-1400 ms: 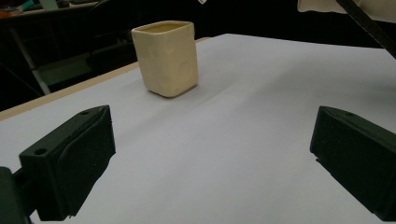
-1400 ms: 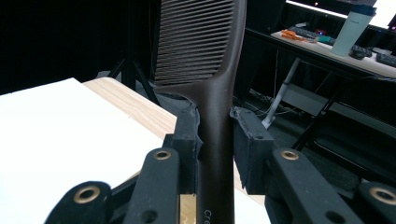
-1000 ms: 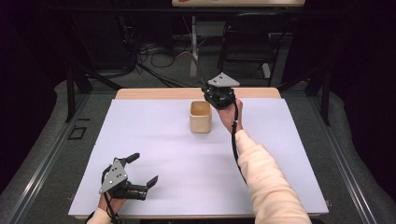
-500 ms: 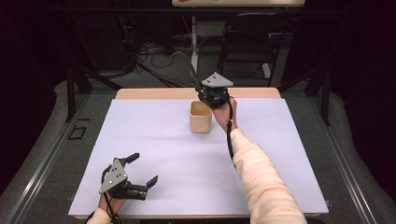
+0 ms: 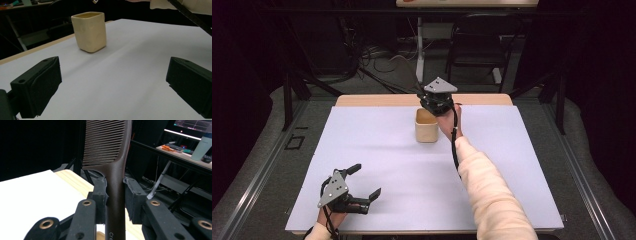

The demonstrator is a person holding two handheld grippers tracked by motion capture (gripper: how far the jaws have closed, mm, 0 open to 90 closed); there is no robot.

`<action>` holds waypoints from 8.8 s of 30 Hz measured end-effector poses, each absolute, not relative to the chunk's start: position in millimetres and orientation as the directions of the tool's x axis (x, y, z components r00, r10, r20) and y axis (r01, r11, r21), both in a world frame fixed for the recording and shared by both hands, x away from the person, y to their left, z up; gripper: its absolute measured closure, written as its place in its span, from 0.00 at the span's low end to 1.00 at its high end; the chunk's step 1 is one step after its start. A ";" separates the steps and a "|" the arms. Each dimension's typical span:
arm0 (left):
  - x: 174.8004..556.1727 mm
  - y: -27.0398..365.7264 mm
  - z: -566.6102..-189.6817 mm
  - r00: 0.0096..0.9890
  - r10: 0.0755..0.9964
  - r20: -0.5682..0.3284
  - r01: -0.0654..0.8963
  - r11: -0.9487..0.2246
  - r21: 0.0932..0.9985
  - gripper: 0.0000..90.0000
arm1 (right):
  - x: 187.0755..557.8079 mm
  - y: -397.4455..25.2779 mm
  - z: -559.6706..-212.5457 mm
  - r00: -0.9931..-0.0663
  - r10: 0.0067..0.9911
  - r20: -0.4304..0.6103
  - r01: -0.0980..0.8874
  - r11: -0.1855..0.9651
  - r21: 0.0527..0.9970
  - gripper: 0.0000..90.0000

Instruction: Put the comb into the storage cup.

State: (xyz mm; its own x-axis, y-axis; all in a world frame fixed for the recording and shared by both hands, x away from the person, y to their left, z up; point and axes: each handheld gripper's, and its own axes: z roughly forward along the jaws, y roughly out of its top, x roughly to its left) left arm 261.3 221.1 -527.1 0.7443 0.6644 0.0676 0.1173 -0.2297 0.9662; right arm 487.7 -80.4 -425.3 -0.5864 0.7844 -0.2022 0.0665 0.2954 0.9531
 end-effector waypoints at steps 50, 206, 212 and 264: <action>261.5 221.3 -527.2 0.742 0.667 0.068 0.117 -0.229 0.966 0.00 | 496.0 -80.5 -459.8 -0.618 0.772 -0.149 0.122 0.281 0.952 0.80; 261.0 219.9 -526.9 0.736 0.672 0.079 0.114 -0.238 0.964 0.00 | 419.6 -155.0 -460.3 -0.746 0.665 0.032 0.412 0.423 0.807 0.00; 261.3 219.8 -526.9 0.736 0.673 0.081 0.114 -0.240 0.964 0.00 | 412.0 -165.0 -459.8 -0.744 0.667 0.024 0.415 0.435 0.799 0.00; 261.5 219.3 -527.4 0.734 0.674 0.084 0.114 -0.245 0.963 0.00 | 336.6 -231.4 -489.1 -0.699 0.712 -0.064 0.379 0.445 0.812 0.00</action>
State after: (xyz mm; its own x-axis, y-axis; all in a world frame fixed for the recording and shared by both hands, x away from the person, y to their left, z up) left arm 261.5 219.3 -527.4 0.7336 0.6743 0.0845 0.1141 -0.2447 0.9629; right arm 336.6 -231.4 -489.1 -0.6992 0.7121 -0.0642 0.3785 0.4448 0.8117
